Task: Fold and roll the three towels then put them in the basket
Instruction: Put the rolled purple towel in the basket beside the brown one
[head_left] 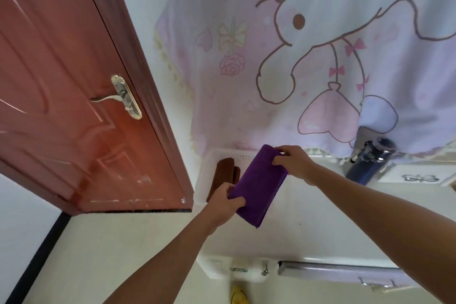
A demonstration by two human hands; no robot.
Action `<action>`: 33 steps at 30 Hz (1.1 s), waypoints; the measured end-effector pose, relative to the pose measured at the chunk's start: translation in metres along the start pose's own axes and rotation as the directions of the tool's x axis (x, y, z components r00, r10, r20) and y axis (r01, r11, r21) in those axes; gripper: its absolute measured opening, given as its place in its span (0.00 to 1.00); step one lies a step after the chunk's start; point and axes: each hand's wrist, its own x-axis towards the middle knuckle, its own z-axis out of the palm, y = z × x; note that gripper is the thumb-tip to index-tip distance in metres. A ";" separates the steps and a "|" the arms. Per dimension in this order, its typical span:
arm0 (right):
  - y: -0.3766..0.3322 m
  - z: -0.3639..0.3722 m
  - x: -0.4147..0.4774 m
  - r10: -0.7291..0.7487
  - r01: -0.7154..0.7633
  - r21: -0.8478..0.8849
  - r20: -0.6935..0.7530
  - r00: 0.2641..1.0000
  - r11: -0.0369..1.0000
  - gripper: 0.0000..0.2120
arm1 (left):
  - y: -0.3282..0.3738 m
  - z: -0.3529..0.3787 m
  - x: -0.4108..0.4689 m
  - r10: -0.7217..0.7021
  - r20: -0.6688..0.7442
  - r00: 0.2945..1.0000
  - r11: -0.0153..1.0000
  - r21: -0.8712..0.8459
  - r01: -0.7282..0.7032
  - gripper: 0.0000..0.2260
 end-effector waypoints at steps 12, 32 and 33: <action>0.020 0.053 0.135 0.041 0.040 -0.324 0.239 0.970 0.945 0.14 | -0.038 0.001 0.104 -0.257 -0.064 0.964 0.909 0.323 0.264 0.17; 0.068 0.098 0.189 -0.381 0.537 -0.713 0.390 0.838 0.451 0.16 | -0.060 0.036 0.132 0.010 -0.308 0.951 0.653 0.723 0.227 0.14; 0.062 0.102 0.190 -0.403 0.548 -0.679 0.381 0.832 0.488 0.14 | -0.060 0.035 0.130 0.029 -0.339 0.940 0.648 0.723 0.240 0.14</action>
